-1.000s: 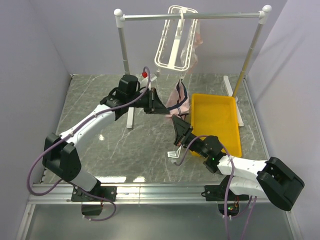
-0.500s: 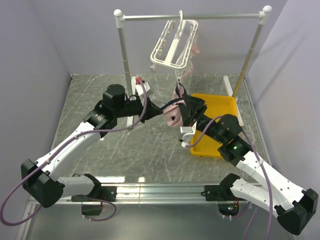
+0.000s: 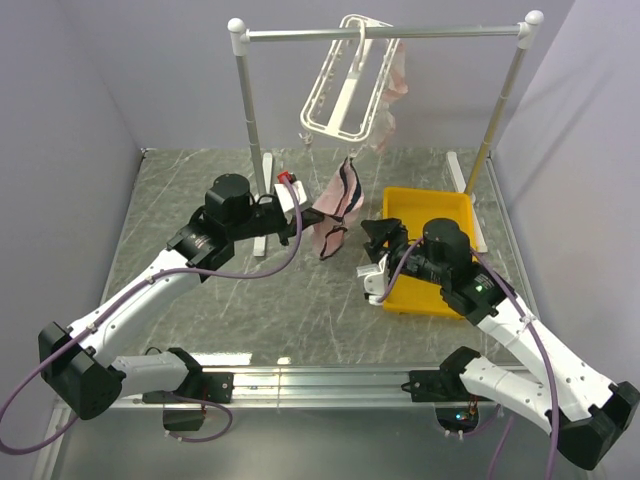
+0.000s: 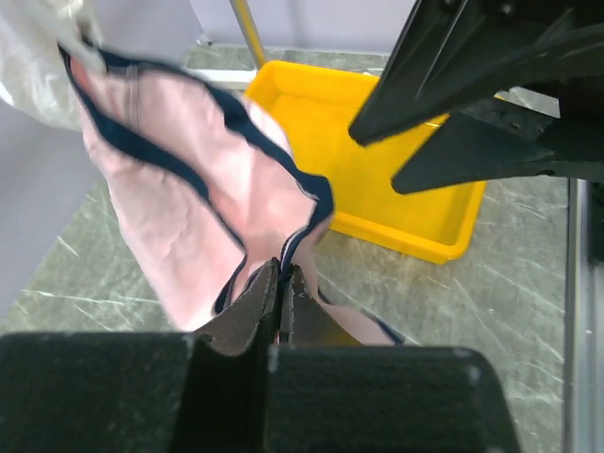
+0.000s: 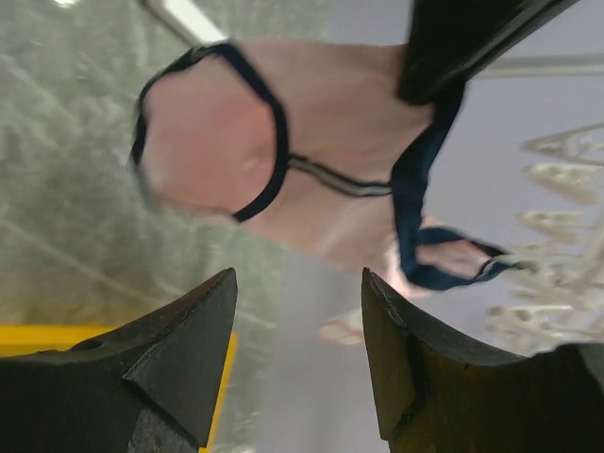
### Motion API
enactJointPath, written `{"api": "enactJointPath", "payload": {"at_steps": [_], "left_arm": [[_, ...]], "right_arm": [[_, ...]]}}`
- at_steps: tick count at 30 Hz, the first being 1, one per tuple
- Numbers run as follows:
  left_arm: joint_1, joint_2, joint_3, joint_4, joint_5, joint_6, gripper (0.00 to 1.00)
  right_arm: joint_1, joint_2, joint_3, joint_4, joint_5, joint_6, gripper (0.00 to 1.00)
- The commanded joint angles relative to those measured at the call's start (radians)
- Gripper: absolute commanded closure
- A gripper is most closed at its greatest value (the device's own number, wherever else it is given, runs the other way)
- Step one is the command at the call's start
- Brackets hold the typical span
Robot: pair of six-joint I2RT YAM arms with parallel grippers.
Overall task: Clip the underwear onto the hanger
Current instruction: Adjust the underwear on the hanger.
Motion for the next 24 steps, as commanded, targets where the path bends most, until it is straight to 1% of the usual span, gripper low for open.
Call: {"api": "enactJointPath", "payload": {"at_steps": [1,3,5,9,11,15,21,24], "left_arm": [[-0.001,-0.003,0.025,0.067,-0.008,0.051,1.00],[0.000,-0.007,0.020,0.068,-0.013,0.090,1.00],[0.000,-0.008,0.018,0.075,-0.008,0.106,1.00],[-0.003,-0.028,0.002,0.091,0.005,0.179,1.00],[-0.003,-0.036,-0.006,0.083,0.001,0.243,1.00],[-0.010,-0.066,-0.017,0.034,-0.011,0.342,1.00],[-0.085,-0.144,-0.121,0.055,-0.137,0.541,1.00],[-0.104,-0.169,-0.146,0.068,-0.197,0.575,1.00]], "right_arm": [[-0.010,0.035,0.109,-0.139,-0.089,0.014,0.37],[-0.022,0.078,0.233,-0.205,-0.121,0.084,0.37],[-0.039,0.112,0.281,-0.245,-0.170,0.102,0.37],[-0.044,0.103,0.258,-0.189,-0.229,0.089,0.37],[-0.033,0.127,0.275,-0.213,-0.261,0.061,0.37],[-0.012,0.189,0.352,-0.242,-0.282,0.084,0.36],[0.028,0.274,0.408,-0.259,-0.272,0.038,0.35],[0.039,0.316,0.464,-0.291,-0.267,0.032,0.35]]}}
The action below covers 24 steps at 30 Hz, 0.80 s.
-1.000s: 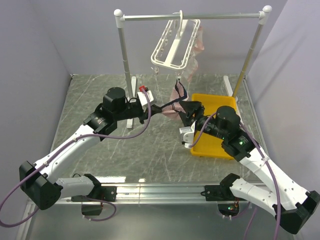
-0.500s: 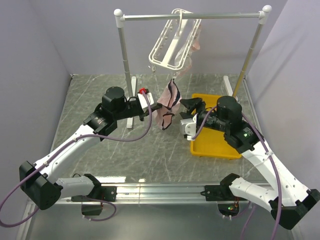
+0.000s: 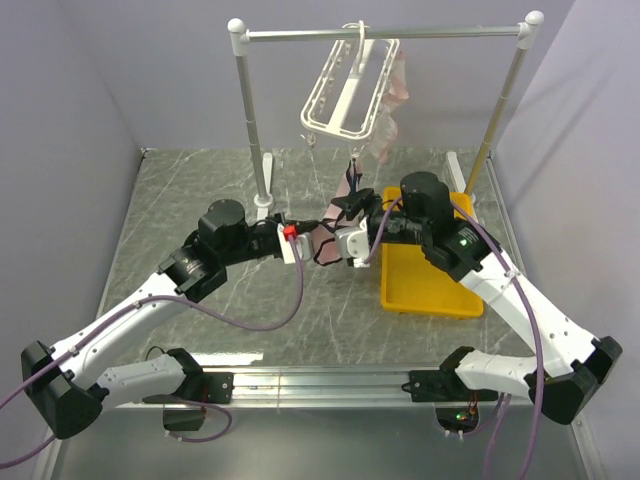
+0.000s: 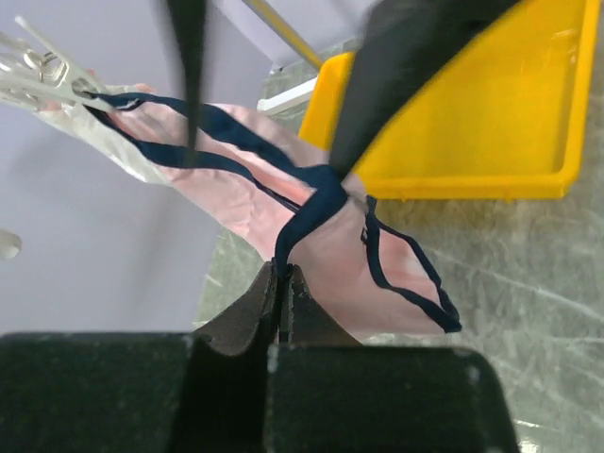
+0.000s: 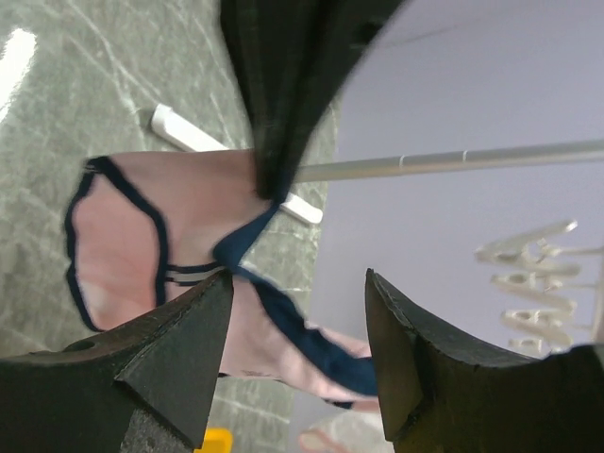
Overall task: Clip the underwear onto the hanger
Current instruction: Adjust the underwear on the hanger.
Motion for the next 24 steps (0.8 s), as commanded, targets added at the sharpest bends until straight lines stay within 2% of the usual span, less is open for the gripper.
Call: {"api": "enactJointPath", "payload": {"at_steps": [1,5,9,11,14,19,24], "left_arm": [[-0.028,-0.041,-0.039,0.041,-0.097,0.134,1.00],[-0.060,-0.076,-0.098,0.108,-0.181,0.255,1.00],[-0.091,-0.056,-0.095,0.127,-0.267,0.295,1.00],[-0.103,-0.044,-0.076,0.119,-0.307,0.300,1.00],[-0.121,-0.026,-0.073,0.142,-0.349,0.308,1.00],[-0.155,-0.029,-0.088,0.159,-0.375,0.332,1.00],[-0.164,-0.004,-0.067,0.164,-0.436,0.302,1.00]], "right_arm": [[0.025,0.045,0.087,-0.142,-0.072,-0.104,0.35],[0.035,0.068,0.084,-0.139,-0.040,-0.125,0.37],[0.039,0.091,0.088,-0.172,0.002,-0.177,0.49],[0.040,0.105,0.101,-0.192,0.011,-0.184,0.51],[0.048,0.117,0.114,-0.221,0.015,-0.181,0.49],[0.068,0.160,0.151,-0.189,0.040,-0.084,0.43],[0.072,0.212,0.242,-0.270,0.055,-0.040,0.39]]}}
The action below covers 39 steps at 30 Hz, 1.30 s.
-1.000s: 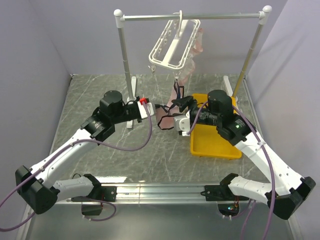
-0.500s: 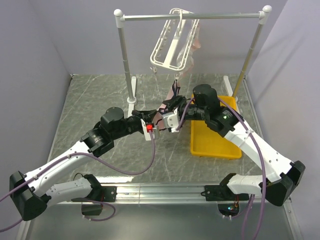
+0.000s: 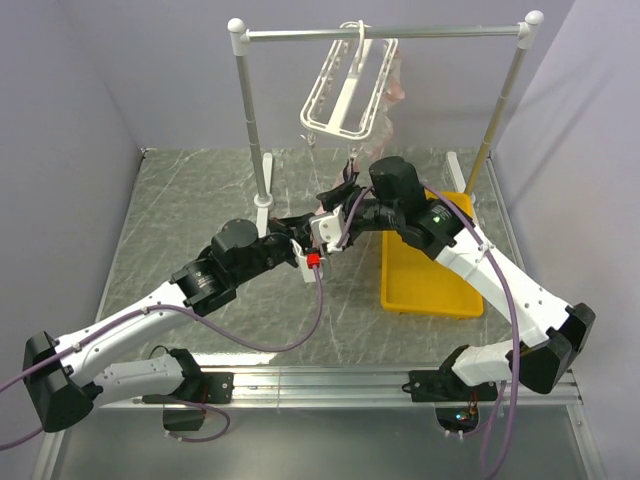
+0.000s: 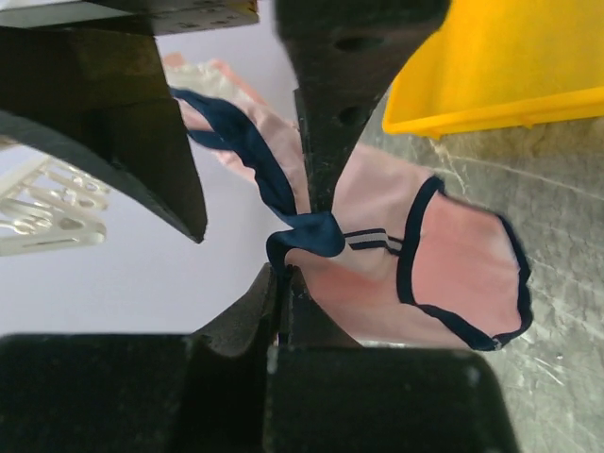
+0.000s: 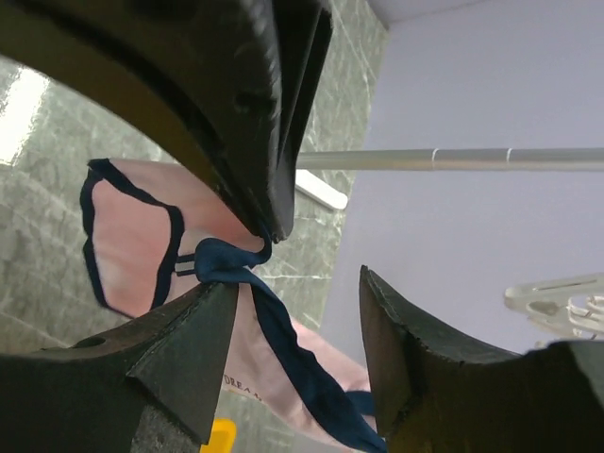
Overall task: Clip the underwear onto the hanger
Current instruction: Adjust the underwear on the hanger.
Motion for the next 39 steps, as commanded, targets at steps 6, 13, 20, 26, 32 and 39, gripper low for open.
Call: {"api": "enactJointPath", "payload": {"at_steps": [6,13,20,26,32,39], "left_arm": [[-0.011,0.006,0.034,0.061,-0.063,-0.038,1.00],[-0.008,-0.009,0.029,0.081,-0.049,-0.088,1.00],[-0.008,0.003,0.051,0.095,-0.020,-0.153,1.00],[-0.008,0.008,0.076,0.067,-0.025,-0.223,1.00],[-0.008,-0.005,0.088,0.032,-0.022,-0.259,1.00],[-0.008,0.017,0.115,0.003,-0.063,-0.274,1.00]], "right_arm": [[0.008,-0.004,0.065,-0.176,-0.002,0.014,0.37],[-0.035,-0.081,0.023,-0.173,-0.007,0.054,0.36],[-0.035,-0.049,0.118,-0.222,-0.062,0.191,0.34],[-0.035,-0.012,0.164,-0.247,-0.089,0.296,0.31],[-0.038,0.039,0.204,-0.187,-0.094,0.461,0.28],[-0.047,0.059,0.232,-0.213,-0.148,0.499,0.27]]}}
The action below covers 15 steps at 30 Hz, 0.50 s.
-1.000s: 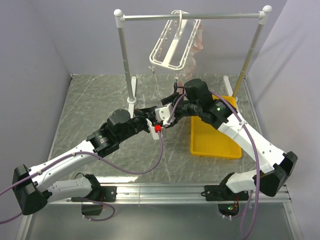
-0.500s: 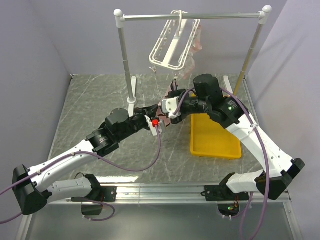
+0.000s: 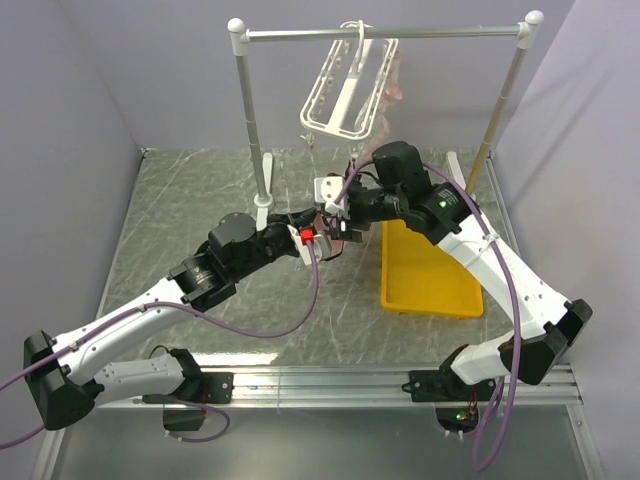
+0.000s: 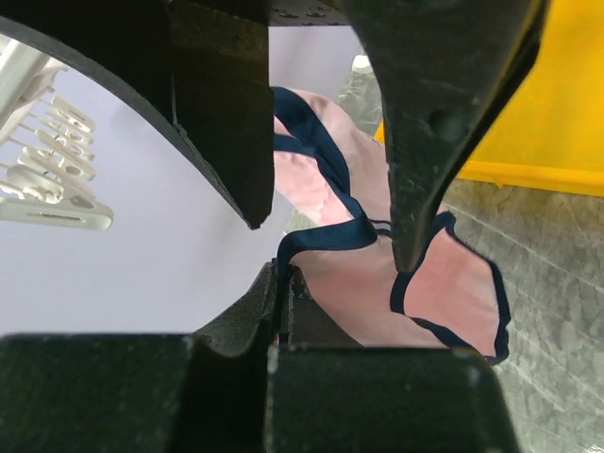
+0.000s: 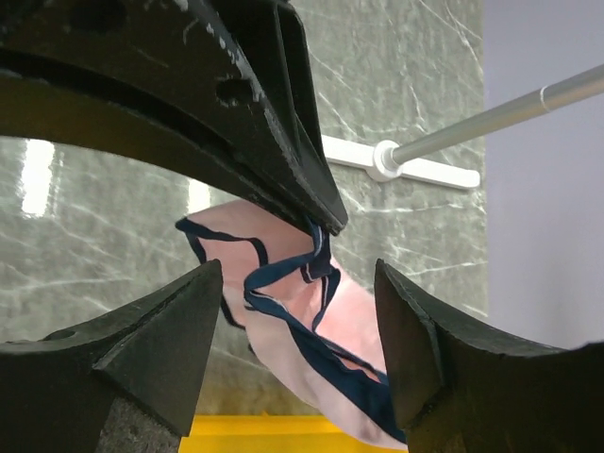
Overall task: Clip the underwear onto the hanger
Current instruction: Adjust the underwear on the hanger.
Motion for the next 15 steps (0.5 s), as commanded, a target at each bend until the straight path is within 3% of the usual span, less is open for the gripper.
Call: {"api": "enactJointPath", "payload": {"at_steps": [1,5,7,8,9,12,15], "left_arm": [[-0.003,0.001,0.060,-0.001,-0.023,-0.039,1.00],[-0.003,-0.028,0.040,0.026,0.018,-0.051,1.00],[-0.003,-0.040,0.034,0.032,0.028,-0.051,1.00],[-0.003,-0.045,0.034,0.029,0.028,-0.056,1.00],[-0.003,-0.048,0.035,0.028,0.029,-0.059,1.00],[-0.003,-0.051,0.044,0.011,0.025,-0.074,1.00],[-0.003,-0.052,0.054,0.003,0.049,-0.103,1.00]], "right_arm": [[-0.006,-0.002,0.062,-0.034,-0.058,0.058,0.27],[-0.008,0.027,0.074,0.010,-0.017,0.108,0.27],[-0.012,0.044,0.078,0.027,-0.018,0.124,0.32],[-0.012,0.050,0.083,0.027,-0.015,0.128,0.37],[-0.014,0.055,0.085,0.029,-0.006,0.131,0.49],[-0.029,0.072,0.089,0.030,0.000,0.134,0.66],[-0.032,0.086,0.092,0.020,0.005,0.125,0.68]]}}
